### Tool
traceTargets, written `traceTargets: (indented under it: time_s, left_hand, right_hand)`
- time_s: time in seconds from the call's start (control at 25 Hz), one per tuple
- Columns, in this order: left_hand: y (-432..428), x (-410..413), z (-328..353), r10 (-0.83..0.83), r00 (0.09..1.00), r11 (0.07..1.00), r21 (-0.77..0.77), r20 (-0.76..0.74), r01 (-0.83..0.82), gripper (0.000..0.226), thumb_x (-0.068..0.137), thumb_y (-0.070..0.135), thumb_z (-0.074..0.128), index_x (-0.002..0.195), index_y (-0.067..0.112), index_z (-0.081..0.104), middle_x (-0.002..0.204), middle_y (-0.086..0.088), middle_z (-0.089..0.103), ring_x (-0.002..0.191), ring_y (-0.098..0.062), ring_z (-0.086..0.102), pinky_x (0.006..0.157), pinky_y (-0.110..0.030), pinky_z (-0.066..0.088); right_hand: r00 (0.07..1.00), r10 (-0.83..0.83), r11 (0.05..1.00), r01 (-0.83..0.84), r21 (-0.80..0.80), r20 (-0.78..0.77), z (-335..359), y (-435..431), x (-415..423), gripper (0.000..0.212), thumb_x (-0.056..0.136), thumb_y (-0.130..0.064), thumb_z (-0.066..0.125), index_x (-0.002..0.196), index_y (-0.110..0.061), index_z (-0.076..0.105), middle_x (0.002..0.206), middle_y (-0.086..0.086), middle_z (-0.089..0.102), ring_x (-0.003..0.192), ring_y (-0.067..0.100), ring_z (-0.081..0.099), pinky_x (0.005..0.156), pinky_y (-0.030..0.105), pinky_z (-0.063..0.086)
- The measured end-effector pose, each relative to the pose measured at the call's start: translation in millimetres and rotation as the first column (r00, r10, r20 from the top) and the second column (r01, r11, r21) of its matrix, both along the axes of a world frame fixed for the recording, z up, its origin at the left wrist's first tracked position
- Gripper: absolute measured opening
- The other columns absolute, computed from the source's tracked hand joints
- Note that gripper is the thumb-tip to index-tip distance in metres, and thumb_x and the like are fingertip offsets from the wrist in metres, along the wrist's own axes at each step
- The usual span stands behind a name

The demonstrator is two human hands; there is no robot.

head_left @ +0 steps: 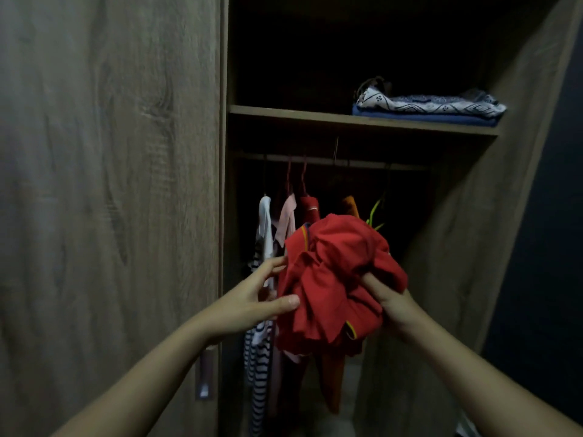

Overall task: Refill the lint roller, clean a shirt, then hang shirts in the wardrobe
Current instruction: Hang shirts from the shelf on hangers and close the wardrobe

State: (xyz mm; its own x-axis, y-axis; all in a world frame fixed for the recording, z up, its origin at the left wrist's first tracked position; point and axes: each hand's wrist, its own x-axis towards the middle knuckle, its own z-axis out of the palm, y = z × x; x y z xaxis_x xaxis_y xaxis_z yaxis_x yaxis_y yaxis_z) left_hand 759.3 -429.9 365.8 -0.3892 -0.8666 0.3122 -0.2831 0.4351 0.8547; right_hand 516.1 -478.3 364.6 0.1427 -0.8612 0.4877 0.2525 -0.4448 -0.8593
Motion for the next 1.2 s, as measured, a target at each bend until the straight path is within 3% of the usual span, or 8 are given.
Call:
traceTargets:
  time_s: [0.16,0.32,0.48,0.68,0.84,0.96,1.04,1.2]
  left_hand:
    - [-13.0,-0.2,-9.0,0.103,0.995,0.988,-0.115,0.006,-0.102,0.050,0.073,0.042,0.070,0.121,0.036,0.057,0.115,-0.009,0.063,0.096,-0.024,0.064,0.089,-0.049,0.051]
    - [-15.9,-7.2,11.2,0.351,0.876,0.897,-0.150,-0.331,-0.416,0.023,0.084,0.038,0.058,0.083,0.019,0.070,0.068,0.009,0.063,0.059,0.000,0.051,0.061,-0.024,0.040]
    - [4.1,-12.0,48.0,0.438,0.839,0.733,-0.412,-0.324,-0.542,0.024,0.093,0.030,0.050,0.080,0.017,0.065,0.068,0.008,0.065,0.062,-0.006,0.055,0.060,-0.027,0.044]
    - [17.5,-22.7,76.0,0.728,0.676,0.353,-0.782,-0.116,-0.514,0.027,0.093,0.032,0.045,0.084,0.010,0.059,0.075,-0.007,0.056,0.073,-0.026,0.053,0.067,-0.030,0.032]
    - [21.4,-24.4,84.6,0.644,0.745,0.584,-0.518,-0.172,-0.625,0.005,0.090,0.022,0.055,0.093,0.025,0.054,0.063,0.007,0.055,0.056,-0.008,0.052,0.055,-0.025,0.039]
    - [16.9,-26.3,88.0,0.517,0.775,0.781,-0.170,-0.363,-0.601,0.026,0.086,0.008,0.052,0.086,0.033,0.058,0.057,0.004,0.057,0.048,-0.009,0.047,0.049,-0.023,0.037]
    - [21.1,-31.3,93.0,0.474,0.773,0.836,-0.062,-0.422,-0.546,0.027,0.085,0.003,0.048,0.076,0.022,0.066,0.054,0.006,0.060,0.049,-0.009,0.049,0.047,-0.019,0.038]
    - [38.2,-37.2,97.3,0.303,0.881,0.916,-0.143,-0.364,-0.374,0.026,0.071,0.014,0.055,0.091,0.022,0.070,0.077,0.007,0.070,0.070,-0.005,0.062,0.065,-0.019,0.051]
  right_hand:
    - [0.999,0.025,0.989,-0.031,0.145,0.043,1.5,9.0,-5.7,0.106,0.011,-0.057,0.089,0.103,-0.013,0.062,0.078,-0.006,0.076,0.071,0.008,0.071,0.058,0.021,0.056]
    - [0.989,0.144,0.976,-0.137,0.167,-0.031,11.3,15.3,-17.4,0.096,0.006,-0.050,0.090,0.091,-0.014,0.062,0.068,-0.003,0.074,0.060,0.008,0.070,0.051,0.019,0.054]
    - [0.947,0.216,0.974,-0.191,0.123,-0.238,14.1,7.9,-31.5,0.066,0.037,-0.039,0.092,0.093,-0.015,0.067,0.085,-0.004,0.074,0.077,0.007,0.068,0.065,0.019,0.055]
    - [0.769,-0.066,0.998,0.061,-0.031,-0.635,1.1,-3.4,-30.6,0.022,0.082,-0.007,0.067,0.086,-0.028,0.064,0.085,-0.006,0.066,0.075,-0.004,0.061,0.077,0.020,0.050]
    - [0.673,-0.187,0.981,0.090,-0.172,-0.716,-6.2,3.5,-12.4,0.023,0.082,-0.015,0.068,0.081,-0.038,0.064,0.085,-0.012,0.069,0.084,0.002,0.065,0.078,0.022,0.050]
    - [0.670,-0.225,0.973,0.118,-0.198,-0.707,-9.0,4.6,-2.3,0.028,0.078,-0.006,0.070,0.088,-0.032,0.065,0.072,-0.022,0.066,0.070,-0.011,0.060,0.066,0.006,0.046]
    - [0.679,-0.184,0.982,0.104,-0.155,-0.710,-9.0,6.2,1.6,0.037,0.077,0.000,0.066,0.091,-0.034,0.064,0.089,-0.013,0.070,0.089,0.001,0.064,0.083,0.014,0.048]
    - [0.893,-0.161,0.982,0.102,-0.159,-0.421,1.6,26.8,16.8,0.026,0.083,-0.021,0.049,0.104,-0.032,0.059,0.113,-0.001,0.064,0.106,0.007,0.058,0.098,0.027,0.043]
